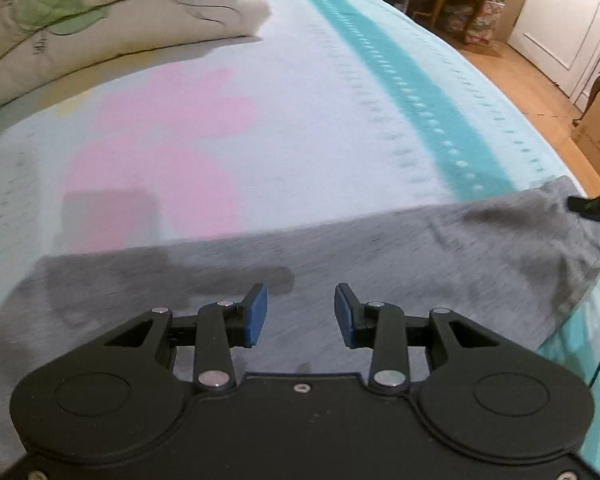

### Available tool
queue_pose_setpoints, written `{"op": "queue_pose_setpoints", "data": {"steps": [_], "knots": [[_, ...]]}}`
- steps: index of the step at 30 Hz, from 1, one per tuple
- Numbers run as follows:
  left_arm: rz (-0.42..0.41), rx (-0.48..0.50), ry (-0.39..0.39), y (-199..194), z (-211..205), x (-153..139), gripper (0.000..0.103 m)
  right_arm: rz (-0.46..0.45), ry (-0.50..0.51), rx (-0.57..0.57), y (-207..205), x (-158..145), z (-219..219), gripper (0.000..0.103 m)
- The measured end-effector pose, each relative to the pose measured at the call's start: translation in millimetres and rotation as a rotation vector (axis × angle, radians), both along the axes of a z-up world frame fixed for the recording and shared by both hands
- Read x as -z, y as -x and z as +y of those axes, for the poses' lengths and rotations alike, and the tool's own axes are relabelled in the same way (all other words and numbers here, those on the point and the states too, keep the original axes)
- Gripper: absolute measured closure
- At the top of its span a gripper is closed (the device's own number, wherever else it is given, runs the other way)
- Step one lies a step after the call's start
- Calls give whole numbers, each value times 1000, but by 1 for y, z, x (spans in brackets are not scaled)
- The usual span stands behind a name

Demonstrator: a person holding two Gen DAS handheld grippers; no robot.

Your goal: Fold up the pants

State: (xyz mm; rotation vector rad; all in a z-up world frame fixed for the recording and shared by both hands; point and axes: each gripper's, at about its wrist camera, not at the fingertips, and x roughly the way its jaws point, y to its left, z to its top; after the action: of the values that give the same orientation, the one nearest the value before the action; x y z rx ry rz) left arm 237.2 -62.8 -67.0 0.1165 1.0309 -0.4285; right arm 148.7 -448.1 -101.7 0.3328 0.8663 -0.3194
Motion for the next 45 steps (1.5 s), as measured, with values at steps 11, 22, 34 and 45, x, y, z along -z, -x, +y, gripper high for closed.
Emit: {"op": "queue_pose_setpoints", "data": {"steps": [11, 22, 34, 45], "knots": [[16, 26, -50, 10, -30, 42, 54, 61, 151, -47, -57, 53, 13, 81], [36, 5, -58, 8, -28, 32, 55, -82, -45, 142, -10, 8, -50, 70], [30, 75, -32, 23, -53, 19, 55, -100, -297, 334, 93, 16, -90, 59], [31, 69, -37, 23, -53, 17, 55, -123, -381, 424, 79, 45, -91, 58]]}}
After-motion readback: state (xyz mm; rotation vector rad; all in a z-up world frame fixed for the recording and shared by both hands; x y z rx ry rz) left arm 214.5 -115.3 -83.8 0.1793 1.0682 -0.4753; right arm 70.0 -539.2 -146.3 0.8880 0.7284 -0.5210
